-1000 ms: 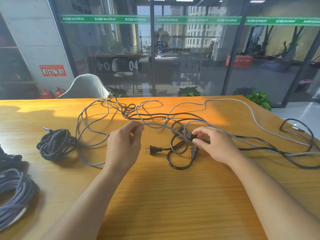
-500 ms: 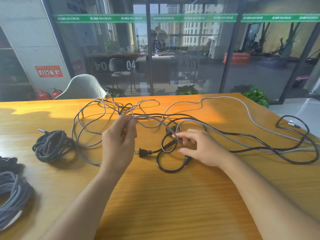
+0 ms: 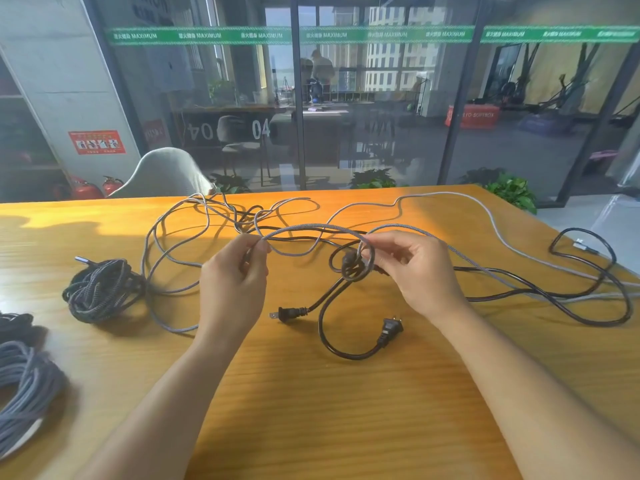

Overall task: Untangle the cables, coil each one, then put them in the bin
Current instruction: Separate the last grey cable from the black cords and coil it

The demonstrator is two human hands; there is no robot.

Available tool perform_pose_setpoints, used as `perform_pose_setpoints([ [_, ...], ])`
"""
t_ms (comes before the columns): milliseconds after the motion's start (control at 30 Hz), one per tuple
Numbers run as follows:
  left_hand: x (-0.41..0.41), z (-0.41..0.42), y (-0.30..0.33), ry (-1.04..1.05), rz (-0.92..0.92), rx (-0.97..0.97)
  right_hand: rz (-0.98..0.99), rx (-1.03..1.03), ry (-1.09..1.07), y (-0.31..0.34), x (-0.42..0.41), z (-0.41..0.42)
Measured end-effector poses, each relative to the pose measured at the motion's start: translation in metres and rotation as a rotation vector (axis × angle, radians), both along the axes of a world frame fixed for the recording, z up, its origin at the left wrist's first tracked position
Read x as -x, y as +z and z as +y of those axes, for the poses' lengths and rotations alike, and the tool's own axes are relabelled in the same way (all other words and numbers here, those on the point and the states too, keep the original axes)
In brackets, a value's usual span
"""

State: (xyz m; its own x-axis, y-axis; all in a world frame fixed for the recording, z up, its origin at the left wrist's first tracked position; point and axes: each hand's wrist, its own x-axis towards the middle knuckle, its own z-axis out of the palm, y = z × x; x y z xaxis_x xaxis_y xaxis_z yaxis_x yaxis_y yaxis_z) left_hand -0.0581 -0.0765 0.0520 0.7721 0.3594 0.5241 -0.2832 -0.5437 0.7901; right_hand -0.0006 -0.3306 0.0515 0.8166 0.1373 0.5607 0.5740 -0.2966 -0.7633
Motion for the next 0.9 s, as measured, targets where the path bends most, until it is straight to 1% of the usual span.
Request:
perform_pose_setpoints([
  [67,-0.001,0.001,-0.001,0.019,0.011,-0.005,0.018,0.078,-0.011,0.005,0.000,-0.004],
  [100,-0.002,0.001,-0.001,0.023,0.022,-0.008,0.054,0.106,0.004,0.007,0.000,-0.005],
  [133,-0.002,0.001,-0.002,0.024,0.035,-0.013,0.120,0.087,0.045,0.009,0.001,-0.005],
  [167,-0.003,0.000,-0.003,0.018,0.046,-0.019,0.214,0.002,0.110,0.010,0.002,-0.004],
  [233,-0.003,0.000,-0.003,-0.009,0.077,-0.048,0.409,-0.253,0.251,0.014,0.006,0.001],
  [267,-0.001,-0.001,-0.003,-0.024,0.089,-0.075,0.467,-0.348,0.292,0.014,0.008,0.002],
  [300,0.000,-0.001,-0.002,-0.035,0.093,-0.106,0.489,-0.401,0.316,0.014,0.009,0.004],
  [367,0.002,-0.005,-0.003,-0.031,0.058,-0.169,0.485,-0.429,0.336,0.013,0.012,0.008],
  [467,0.004,-0.014,-0.004,0.042,-0.103,-0.331,0.449,-0.420,0.337,0.012,0.015,0.013],
  [567,0.010,-0.023,0.001,0.061,-0.242,-0.384,0.397,-0.425,0.343,0.014,0.017,0.014],
  [667,0.015,-0.027,0.005,0.083,-0.356,-0.488,0.354,-0.415,0.349,0.017,0.020,0.014],
  [833,0.016,-0.027,0.006,0.079,-0.395,-0.581,0.380,-0.399,0.369,0.016,0.021,0.017],
  [900,0.014,-0.025,0.003,0.026,-0.375,-0.591,0.380,-0.372,0.386,0.015,0.022,0.019],
])
